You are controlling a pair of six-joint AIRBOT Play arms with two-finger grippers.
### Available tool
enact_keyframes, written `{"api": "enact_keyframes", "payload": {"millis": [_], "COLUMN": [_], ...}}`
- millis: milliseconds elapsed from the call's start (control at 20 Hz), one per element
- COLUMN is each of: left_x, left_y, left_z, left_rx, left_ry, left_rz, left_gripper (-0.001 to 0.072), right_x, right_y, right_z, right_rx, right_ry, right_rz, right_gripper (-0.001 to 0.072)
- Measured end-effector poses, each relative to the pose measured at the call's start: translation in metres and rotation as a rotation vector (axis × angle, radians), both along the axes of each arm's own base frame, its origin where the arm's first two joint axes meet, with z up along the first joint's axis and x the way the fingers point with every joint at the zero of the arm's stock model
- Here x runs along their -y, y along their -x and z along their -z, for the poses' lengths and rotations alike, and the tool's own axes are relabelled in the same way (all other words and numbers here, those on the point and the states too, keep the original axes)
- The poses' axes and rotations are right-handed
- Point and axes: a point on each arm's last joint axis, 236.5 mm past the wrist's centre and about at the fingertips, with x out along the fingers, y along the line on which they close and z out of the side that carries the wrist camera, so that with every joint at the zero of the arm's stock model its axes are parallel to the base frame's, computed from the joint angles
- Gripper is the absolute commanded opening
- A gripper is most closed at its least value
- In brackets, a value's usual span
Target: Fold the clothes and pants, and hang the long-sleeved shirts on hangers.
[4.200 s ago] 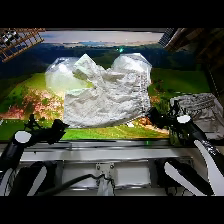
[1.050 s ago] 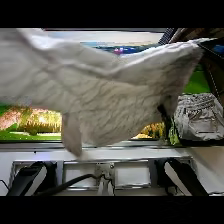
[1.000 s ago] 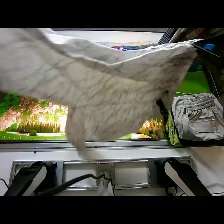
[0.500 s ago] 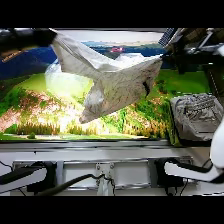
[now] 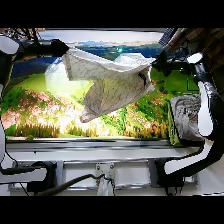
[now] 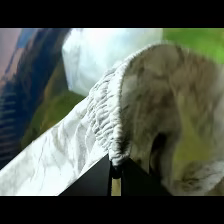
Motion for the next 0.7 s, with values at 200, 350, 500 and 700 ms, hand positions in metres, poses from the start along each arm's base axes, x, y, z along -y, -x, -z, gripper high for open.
{"api": "enact_keyframes", "payload": {"millis": [200, 350, 500, 700], "left_x": [0.002, 0.004, 0.005, 0.005], "left_y": [-0.001, 0.005, 0.02, 0.056], "left_z": [-0.004, -0.021, -0.048, -0.105], "left_rx": [0.006, 0.035, 0.076, 0.18], "left_ry": [0.021, 0.04, 0.046, 0.049], "left_rz": [-0.003, -0.001, 0.014, 0.033], "left_gripper": [0.0002, 0.0002, 0.0002, 0.0002], "right_x": [0.002, -0.005, -0.021, -0.052], "right_y": [-0.015, -0.014, 0.005, 0.053], "right_z": [-0.024, -0.047, -0.061, -0.101], "right_rx": [0.077, 0.103, 0.076, 0.084], "right_ry": [0.019, 0.023, 0.02, 0.101], "right_rz": [-0.008, -0.062, -0.156, -0.322], "right_gripper": [0.0034, 0.0033, 0.0032, 0.0033]}}
